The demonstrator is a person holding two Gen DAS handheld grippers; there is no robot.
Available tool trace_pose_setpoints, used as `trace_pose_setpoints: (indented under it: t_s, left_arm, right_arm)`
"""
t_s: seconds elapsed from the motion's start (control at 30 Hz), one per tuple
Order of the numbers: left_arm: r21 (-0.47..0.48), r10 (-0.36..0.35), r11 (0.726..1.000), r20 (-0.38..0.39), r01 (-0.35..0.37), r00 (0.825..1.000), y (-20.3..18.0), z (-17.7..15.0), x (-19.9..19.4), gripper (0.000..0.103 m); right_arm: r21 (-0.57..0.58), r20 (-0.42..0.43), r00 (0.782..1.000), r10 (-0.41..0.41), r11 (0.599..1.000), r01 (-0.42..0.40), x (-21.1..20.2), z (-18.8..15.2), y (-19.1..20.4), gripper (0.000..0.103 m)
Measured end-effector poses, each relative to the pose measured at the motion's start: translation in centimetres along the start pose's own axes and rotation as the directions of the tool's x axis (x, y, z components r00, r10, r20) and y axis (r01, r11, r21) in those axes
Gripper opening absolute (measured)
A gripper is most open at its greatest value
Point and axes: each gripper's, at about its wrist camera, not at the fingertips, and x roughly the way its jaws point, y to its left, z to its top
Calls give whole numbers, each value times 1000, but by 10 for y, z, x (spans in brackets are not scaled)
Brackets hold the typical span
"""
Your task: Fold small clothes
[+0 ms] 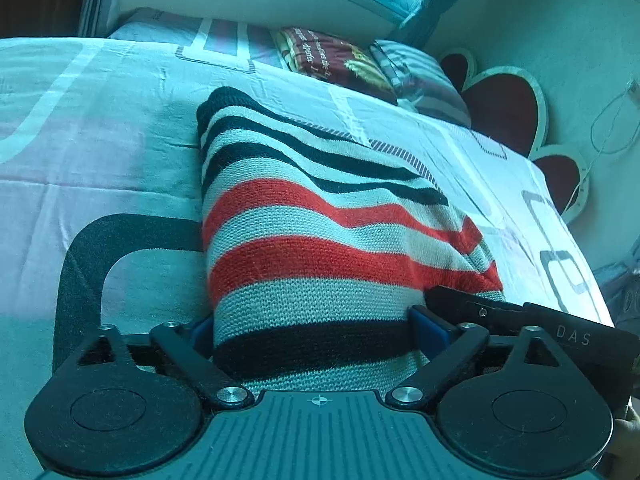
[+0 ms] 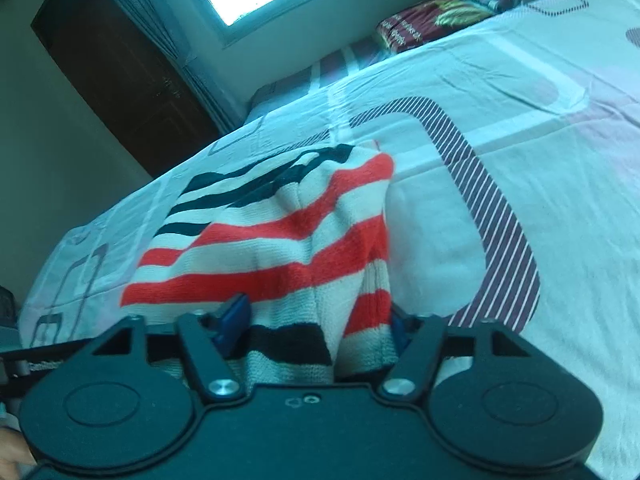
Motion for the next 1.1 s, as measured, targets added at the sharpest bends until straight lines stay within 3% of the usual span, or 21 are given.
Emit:
trace_pose_setpoints:
  t_s: [0.13, 0.2, 0.27, 0.37, 0.57, 0.7, 1.1]
  left_arm:
    - [-4, -3, 1000, 6, 3, 1000, 0, 0, -1, 86]
    - [-2, -1, 1000, 16, 1, 1000, -1, 0, -3, 79]
    - [-9, 3, 1000, 36, -2, 999, -2, 1, -9, 66]
    - [-33, -6, 999, 46, 8, 999, 0, 3, -20, 58]
    - [-41, 0, 999, 106, 5, 994, 10, 12, -56, 57]
    - [-29, 47, 999, 154, -43, 987, 29, 17, -92, 57]
    - [-77, 159, 986, 210, -146, 965, 150, 26, -180, 57]
  right_arm:
    - [52, 2, 999, 37, 998, -37, -1, -2, -8, 53]
    - [74, 7, 999, 50, 996, -50, -2, -3, -8, 47]
    - [85, 32, 998, 56, 995, -59, -11, -4, -6, 37]
    - [60, 64, 995, 74, 995, -78, -21, -4, 6, 35]
    - [26, 96, 986, 139, 990, -142, -33, 4, 37, 34]
    - [-8, 94, 977, 190, 982, -190, -26, 6, 71, 34]
    - [-58, 46, 960, 277, 960, -274, 33, -20, 202, 34]
